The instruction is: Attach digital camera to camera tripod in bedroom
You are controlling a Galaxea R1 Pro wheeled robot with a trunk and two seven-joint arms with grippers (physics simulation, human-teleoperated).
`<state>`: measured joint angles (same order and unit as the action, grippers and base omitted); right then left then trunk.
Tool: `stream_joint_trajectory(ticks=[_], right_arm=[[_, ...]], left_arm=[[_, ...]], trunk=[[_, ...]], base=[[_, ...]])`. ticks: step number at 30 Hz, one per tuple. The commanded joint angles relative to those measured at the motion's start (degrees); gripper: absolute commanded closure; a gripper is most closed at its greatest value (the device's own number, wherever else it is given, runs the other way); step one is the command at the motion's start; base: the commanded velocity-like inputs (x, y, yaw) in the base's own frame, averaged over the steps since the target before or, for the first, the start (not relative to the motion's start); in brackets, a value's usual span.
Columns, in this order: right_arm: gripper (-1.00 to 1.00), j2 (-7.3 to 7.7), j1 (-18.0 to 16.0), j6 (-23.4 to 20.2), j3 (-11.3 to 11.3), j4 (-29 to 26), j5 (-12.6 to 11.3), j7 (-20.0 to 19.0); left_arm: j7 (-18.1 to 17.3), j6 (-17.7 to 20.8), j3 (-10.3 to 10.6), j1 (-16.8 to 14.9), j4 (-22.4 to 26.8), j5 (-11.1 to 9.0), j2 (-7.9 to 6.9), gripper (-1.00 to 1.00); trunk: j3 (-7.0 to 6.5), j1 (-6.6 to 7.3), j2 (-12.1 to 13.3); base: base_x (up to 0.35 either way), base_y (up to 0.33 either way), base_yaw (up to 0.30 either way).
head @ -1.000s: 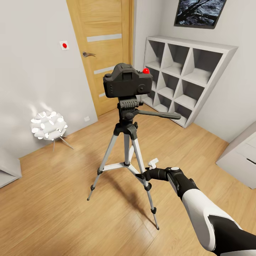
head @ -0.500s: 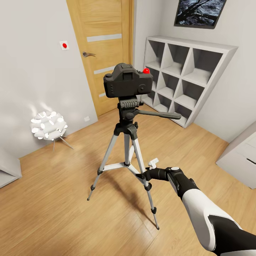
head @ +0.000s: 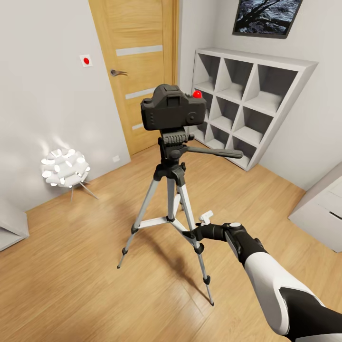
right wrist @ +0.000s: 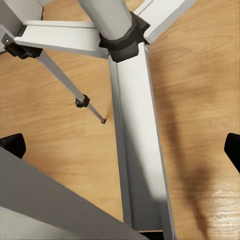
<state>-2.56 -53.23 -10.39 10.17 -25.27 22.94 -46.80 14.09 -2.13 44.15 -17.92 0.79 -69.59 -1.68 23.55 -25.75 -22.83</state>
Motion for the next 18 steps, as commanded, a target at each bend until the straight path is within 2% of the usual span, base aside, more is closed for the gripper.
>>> stream_joint_trajectory(ticks=[1, 10, 18], right_arm=[[-1.0, 0.03, -0.03, -0.6, 0.48, -0.13, 0.22, -0.41], [-1.0, 0.64, -0.03, -0.6, 0.45, -0.21, 0.25, -0.47], [-1.0, 0.75, -0.03, -0.52, 0.45, -0.22, 0.26, -0.48]], left_arm=[[0.24, -0.11, 0.47, -0.01, 0.07, -0.52, 0.17, -1.0], [0.23, -0.21, 0.41, -0.01, -0.05, -0.5, 1.04, -1.0], [0.23, -0.22, 0.41, -0.01, -0.08, -0.53, 1.14, -1.0]], trunk=[[0.08, -0.03, -0.09], [0.08, -0.03, -0.09], [0.08, -0.03, -0.09]], base=[[0.0, 0.0, 0.0], [-0.018, -0.016, 0.0], [-0.173, -0.151, 0.0]])
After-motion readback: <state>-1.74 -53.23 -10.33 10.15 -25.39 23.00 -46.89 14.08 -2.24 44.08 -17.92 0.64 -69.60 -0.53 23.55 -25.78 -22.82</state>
